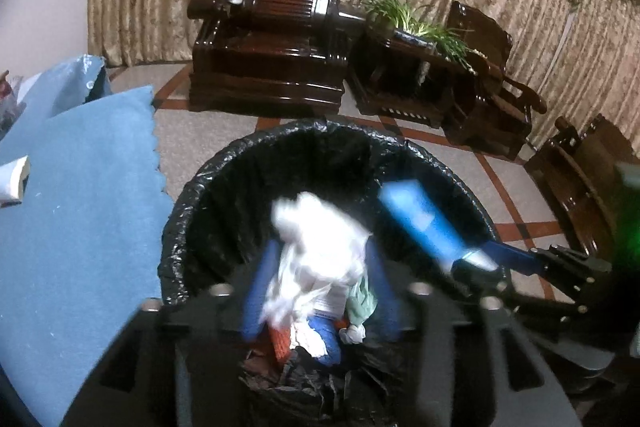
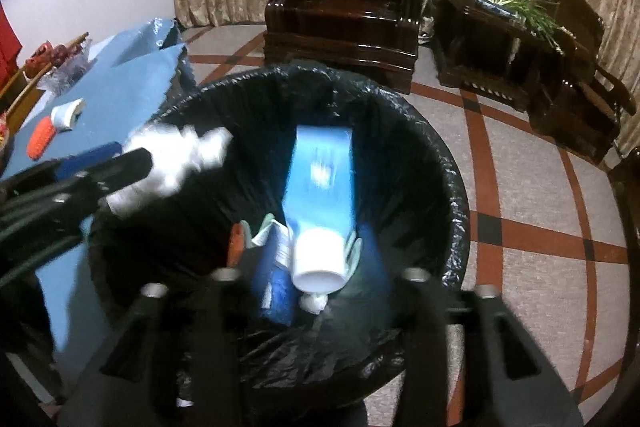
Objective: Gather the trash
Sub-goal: 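Carry tissue and tube over the bin and open both tools, then move both tools back toward the orange net and white cup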
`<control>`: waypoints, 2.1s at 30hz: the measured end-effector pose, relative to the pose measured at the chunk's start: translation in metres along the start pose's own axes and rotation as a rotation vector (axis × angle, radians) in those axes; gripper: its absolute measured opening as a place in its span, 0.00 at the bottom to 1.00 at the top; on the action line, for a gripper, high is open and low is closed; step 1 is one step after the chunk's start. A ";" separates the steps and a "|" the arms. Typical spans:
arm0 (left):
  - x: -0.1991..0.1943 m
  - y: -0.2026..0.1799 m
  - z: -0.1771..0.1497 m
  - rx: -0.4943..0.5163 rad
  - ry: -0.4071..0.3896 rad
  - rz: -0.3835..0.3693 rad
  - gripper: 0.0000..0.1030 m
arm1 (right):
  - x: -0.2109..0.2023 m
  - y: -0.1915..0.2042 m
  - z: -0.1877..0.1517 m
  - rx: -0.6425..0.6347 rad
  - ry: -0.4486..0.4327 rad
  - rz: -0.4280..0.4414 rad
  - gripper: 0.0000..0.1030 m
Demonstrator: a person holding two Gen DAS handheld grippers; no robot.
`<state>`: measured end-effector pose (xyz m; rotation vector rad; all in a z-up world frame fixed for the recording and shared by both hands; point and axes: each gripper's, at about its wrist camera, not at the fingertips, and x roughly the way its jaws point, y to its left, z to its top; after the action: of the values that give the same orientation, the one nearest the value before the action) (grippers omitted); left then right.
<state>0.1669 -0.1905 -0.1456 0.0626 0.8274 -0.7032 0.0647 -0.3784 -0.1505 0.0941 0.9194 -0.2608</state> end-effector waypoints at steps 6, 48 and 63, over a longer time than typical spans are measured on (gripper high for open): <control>-0.015 0.020 -0.002 -0.031 -0.031 0.043 0.69 | -0.006 0.001 -0.002 0.005 -0.047 -0.030 0.88; -0.181 0.347 -0.058 -0.370 -0.219 0.619 0.86 | 0.039 0.321 0.126 -0.233 -0.190 0.314 0.93; -0.112 0.413 -0.046 -0.395 -0.124 0.592 0.84 | 0.106 0.365 0.144 -0.229 -0.140 0.282 0.93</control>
<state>0.3307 0.2048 -0.1875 -0.0893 0.7635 0.0187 0.3335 -0.0734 -0.1588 -0.0069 0.7806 0.0995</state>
